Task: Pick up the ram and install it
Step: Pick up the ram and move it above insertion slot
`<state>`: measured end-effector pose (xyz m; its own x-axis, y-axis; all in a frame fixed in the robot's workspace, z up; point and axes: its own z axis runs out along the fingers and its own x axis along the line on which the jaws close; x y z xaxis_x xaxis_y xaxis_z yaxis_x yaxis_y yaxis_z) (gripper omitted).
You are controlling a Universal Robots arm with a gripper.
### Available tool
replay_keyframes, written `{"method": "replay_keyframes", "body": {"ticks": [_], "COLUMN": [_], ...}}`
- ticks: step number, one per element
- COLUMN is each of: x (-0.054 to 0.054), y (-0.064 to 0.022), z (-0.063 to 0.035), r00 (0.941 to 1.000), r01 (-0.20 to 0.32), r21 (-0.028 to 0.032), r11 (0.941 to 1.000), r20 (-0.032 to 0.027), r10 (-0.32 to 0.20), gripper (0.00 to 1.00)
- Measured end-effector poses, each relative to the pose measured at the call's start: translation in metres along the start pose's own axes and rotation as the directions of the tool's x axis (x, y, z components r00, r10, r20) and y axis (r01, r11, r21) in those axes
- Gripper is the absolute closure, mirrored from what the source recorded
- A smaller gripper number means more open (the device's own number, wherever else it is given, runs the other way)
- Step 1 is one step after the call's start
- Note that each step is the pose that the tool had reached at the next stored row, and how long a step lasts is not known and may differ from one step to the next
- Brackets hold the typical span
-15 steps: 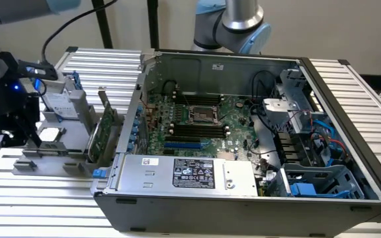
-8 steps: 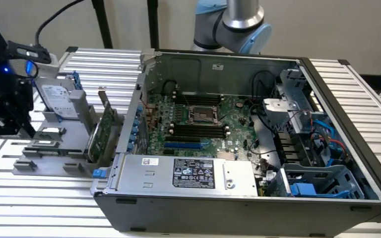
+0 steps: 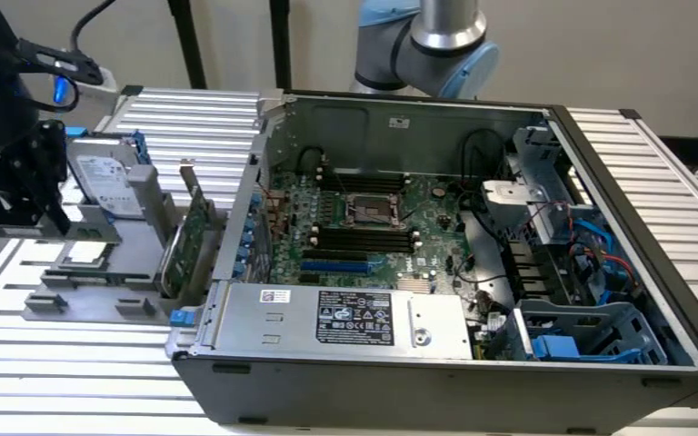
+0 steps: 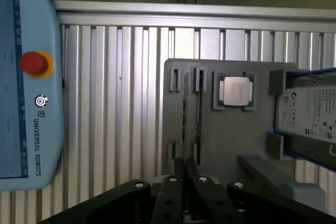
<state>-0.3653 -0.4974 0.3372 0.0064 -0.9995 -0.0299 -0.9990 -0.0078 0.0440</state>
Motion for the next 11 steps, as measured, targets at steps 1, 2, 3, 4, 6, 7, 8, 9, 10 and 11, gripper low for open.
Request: {"method": "replay_keyframes", "body": {"ticks": [1,2,3,4,6,7,8,9,10,11], "x": [0.0,0.0,0.0,0.0,0.0,0.0,0.0,0.0,0.0,-0.001], "y": [-0.0039,-0.0081,-0.0123,-0.0167,-0.0255,-0.0299,-0.0345,-0.0388,-0.0433,-0.0478], "z": [-0.0028,-0.0058,-0.0088,-0.0116,-0.0171,-0.0199,-0.0227,-0.0251,-0.0277,-0.0301], "r00": [1.0,1.0,1.0,1.0,1.0,1.0,1.0,1.0,1.0,1.0], "r01": [0.0,0.0,0.0,0.0,0.0,0.0,0.0,0.0,0.0,0.0], "r21": [0.0,0.0001,0.0,0.0,0.0001,0.0,0.0,0.0001,0.0,0.0001], "r11": [1.0,1.0,1.0,1.0,1.0,1.0,1.0,1.0,1.0,1.0], "r20": [0.0001,0.0001,0.0,0.0,0.0001,0.0,0.0,0.0001,0.0001,0.0003], "r10": [0.0,0.0,0.0,0.0,0.0,0.0,0.0,0.0,0.0,0.0], "gripper": [1.0,1.0,1.0,1.0,1.0,1.0,1.0,1.0,1.0,1.0]}}
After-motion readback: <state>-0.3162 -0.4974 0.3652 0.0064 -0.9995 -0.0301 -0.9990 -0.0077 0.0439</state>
